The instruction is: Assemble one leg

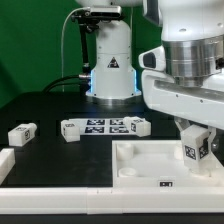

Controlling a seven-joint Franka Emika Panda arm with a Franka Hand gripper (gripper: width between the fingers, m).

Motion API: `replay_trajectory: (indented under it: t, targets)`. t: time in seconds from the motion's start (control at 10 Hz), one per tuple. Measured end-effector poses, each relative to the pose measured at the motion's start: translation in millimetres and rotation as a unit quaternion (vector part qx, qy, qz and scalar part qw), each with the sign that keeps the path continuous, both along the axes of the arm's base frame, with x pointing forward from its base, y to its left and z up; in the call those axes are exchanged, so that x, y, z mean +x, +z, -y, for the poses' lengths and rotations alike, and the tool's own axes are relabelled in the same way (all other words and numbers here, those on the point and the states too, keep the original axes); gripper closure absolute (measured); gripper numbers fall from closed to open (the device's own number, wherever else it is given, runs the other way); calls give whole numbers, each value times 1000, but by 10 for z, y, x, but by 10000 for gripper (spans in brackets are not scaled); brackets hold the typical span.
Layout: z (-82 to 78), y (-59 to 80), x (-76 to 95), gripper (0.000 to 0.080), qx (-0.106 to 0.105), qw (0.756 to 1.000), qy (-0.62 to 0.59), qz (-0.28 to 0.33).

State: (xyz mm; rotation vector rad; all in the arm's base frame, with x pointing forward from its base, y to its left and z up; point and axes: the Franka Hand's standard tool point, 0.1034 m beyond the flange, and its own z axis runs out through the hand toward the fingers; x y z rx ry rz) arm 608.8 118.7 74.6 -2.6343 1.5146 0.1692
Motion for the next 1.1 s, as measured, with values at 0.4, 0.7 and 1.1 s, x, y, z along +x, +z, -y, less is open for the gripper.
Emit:
replay_trajectory:
  t: [0.4,0.7,1.1]
  targets:
    - [-84,-7,-3,508,-9,978,-206,-29]
    - [-103,-7,-1,315,-6,973,-228,-32]
    - [-66,-32,-21,161,1,999,-51,-7]
